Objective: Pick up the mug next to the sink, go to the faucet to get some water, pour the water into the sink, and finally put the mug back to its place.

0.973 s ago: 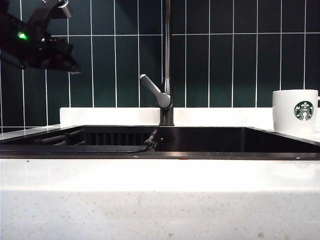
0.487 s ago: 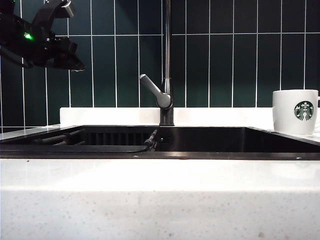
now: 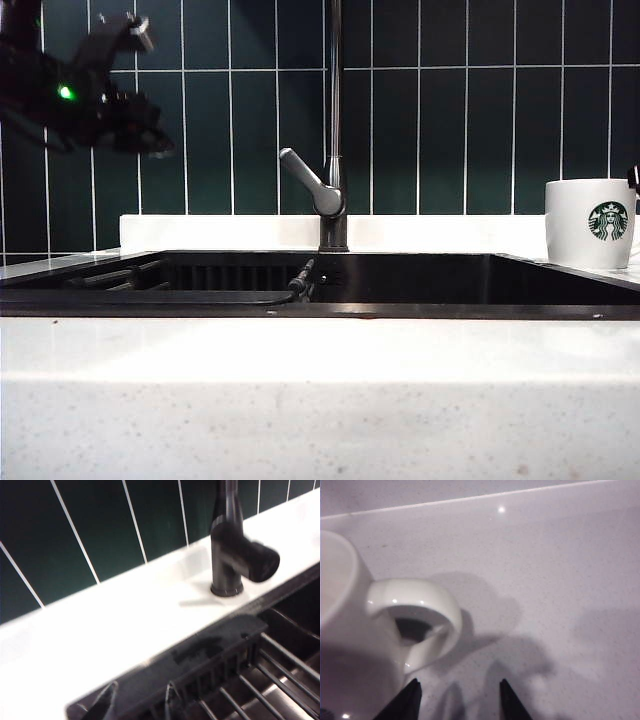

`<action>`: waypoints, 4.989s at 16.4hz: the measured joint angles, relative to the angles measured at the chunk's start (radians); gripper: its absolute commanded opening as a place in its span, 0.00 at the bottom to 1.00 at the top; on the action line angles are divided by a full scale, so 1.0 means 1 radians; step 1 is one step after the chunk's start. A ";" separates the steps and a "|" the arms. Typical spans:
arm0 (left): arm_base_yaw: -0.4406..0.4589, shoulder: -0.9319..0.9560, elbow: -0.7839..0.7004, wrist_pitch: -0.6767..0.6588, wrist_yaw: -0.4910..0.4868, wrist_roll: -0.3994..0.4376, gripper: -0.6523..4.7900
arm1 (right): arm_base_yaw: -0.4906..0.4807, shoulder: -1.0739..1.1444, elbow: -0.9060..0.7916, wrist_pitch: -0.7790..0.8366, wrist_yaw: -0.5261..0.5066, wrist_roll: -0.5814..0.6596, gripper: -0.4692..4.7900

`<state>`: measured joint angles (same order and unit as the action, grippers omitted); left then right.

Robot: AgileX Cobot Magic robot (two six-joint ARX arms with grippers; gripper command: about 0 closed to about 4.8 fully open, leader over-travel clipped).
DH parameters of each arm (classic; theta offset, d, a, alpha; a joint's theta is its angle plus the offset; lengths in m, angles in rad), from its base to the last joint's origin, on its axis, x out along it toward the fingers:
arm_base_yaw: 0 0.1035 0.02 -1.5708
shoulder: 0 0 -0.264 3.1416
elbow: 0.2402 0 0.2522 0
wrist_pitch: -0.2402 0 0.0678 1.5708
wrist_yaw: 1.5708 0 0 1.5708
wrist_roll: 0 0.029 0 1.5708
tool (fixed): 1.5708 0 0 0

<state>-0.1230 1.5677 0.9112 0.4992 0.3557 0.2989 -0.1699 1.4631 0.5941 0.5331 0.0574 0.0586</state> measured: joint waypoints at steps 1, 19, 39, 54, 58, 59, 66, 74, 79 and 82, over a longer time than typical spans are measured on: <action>0.000 0.014 0.000 0.004 0.000 -0.012 0.34 | 0.000 0.007 0.000 0.022 -0.007 -0.022 0.49; 0.000 0.056 0.000 0.014 0.000 -0.046 0.34 | -0.016 0.209 0.070 0.319 -0.013 -0.119 0.49; -0.007 0.056 0.000 0.013 0.020 -0.046 0.34 | -0.034 0.295 0.126 0.322 -0.114 -0.119 0.19; -0.007 0.056 0.000 0.002 0.098 -0.046 0.34 | -0.031 0.294 0.127 0.340 -0.122 -0.107 0.09; -0.007 0.056 0.000 0.002 0.098 -0.046 0.34 | -0.024 0.278 0.127 0.334 -0.123 -0.108 0.09; -0.007 0.056 0.000 0.002 0.099 -0.046 0.34 | -0.022 0.270 0.126 0.330 -0.123 -0.113 0.09; -0.007 0.056 0.000 0.002 0.139 -0.046 0.34 | -0.019 0.197 0.126 0.323 -0.126 -0.125 0.09; -0.007 0.112 0.058 0.021 0.197 -0.066 0.34 | 0.053 0.190 0.134 0.296 -0.186 -0.073 0.09; -0.007 0.257 0.258 -0.025 0.295 -0.144 0.34 | 0.159 0.150 0.222 0.195 -0.238 -0.070 0.09; -0.006 0.333 0.375 -0.028 0.359 -0.190 0.34 | 0.232 0.151 0.319 0.068 -0.254 -0.070 0.09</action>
<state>-0.1295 1.9011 1.2861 0.4713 0.7147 0.1093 0.0616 1.6138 0.9131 0.6014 -0.1970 -0.0113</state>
